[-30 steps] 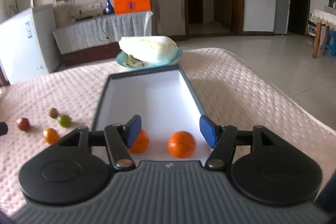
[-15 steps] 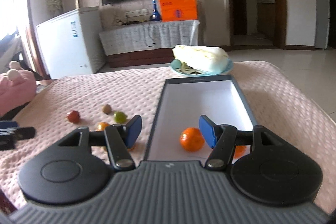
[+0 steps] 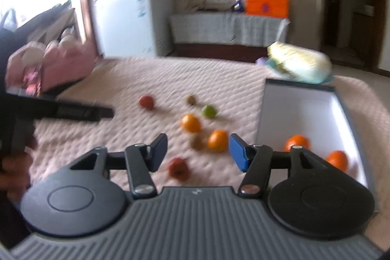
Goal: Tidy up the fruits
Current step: 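Grasp the dark red apple on the quilt with the right gripper, then grasp the bright red apple with the left gripper while the right gripper holds its apple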
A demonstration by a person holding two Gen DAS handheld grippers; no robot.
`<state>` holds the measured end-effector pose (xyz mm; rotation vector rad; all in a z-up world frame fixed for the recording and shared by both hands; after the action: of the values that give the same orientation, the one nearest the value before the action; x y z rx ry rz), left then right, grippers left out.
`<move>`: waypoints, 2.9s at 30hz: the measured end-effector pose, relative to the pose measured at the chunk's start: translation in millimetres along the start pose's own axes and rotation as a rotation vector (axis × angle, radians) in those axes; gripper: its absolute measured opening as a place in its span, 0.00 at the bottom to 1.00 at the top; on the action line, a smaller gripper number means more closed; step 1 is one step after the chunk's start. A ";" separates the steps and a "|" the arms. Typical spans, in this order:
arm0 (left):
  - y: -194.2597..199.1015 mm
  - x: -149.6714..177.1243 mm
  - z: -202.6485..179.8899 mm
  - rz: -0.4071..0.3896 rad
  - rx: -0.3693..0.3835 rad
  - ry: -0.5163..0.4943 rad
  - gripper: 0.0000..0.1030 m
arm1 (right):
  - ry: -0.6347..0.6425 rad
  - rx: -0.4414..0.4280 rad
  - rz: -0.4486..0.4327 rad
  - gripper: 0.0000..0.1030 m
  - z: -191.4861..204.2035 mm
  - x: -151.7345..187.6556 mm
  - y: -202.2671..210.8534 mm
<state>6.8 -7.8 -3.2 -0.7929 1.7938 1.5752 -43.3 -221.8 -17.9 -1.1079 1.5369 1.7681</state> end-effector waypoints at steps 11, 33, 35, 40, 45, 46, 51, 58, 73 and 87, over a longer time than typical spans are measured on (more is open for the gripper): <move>-2.5 -6.6 19.7 -0.006 0.014 0.046 0.66 | 0.043 0.006 0.105 0.49 17.3 15.1 -32.0; -7.3 -3.4 15.6 0.009 0.040 0.020 0.67 | 0.080 0.025 0.185 0.31 21.4 26.8 -54.7; -11.2 -1.7 13.4 0.018 0.034 0.005 0.67 | 0.074 0.020 0.187 0.31 20.7 27.0 -53.7; -16.9 4.0 9.2 0.039 0.039 -0.012 0.66 | 0.065 0.009 0.189 0.31 19.0 28.3 -51.4; -19.5 3.2 2.1 0.021 0.017 -0.072 0.67 | 0.077 -0.010 0.195 0.31 17.8 28.6 -50.0; -18.7 -0.5 0.8 0.006 0.018 -0.080 0.67 | 0.074 -0.012 0.198 0.31 17.2 27.6 -50.1; -18.9 -7.9 -0.5 -0.014 0.037 -0.077 0.75 | 0.067 -0.005 0.211 0.31 14.5 27.6 -49.0; -35.8 -10.4 -5.2 -0.006 0.023 -0.108 0.75 | 0.050 -0.010 0.185 0.31 9.4 22.3 -42.5; -106.8 -25.0 -19.2 0.020 -0.014 -0.141 0.75 | 0.039 -0.060 0.183 0.31 13.8 18.6 -43.1; -151.4 -26.6 -40.8 0.065 0.011 -0.127 0.57 | 0.017 -0.071 0.178 0.31 9.5 15.2 -45.2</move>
<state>138.2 -63.9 -72.9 -0.6206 1.7512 1.6188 -15.9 -205.2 -54.5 -1.0497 1.6375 1.9496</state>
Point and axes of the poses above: each gripper's, at about its wrist camera, not at the fingertips, and y roughly against the way its jaws point, z to its left, x to its underside, the point moved 6 cm from there along -y, roughly the way its jaws point, and after that the axes turned 4 degrees about y, right-handed, at the moved point
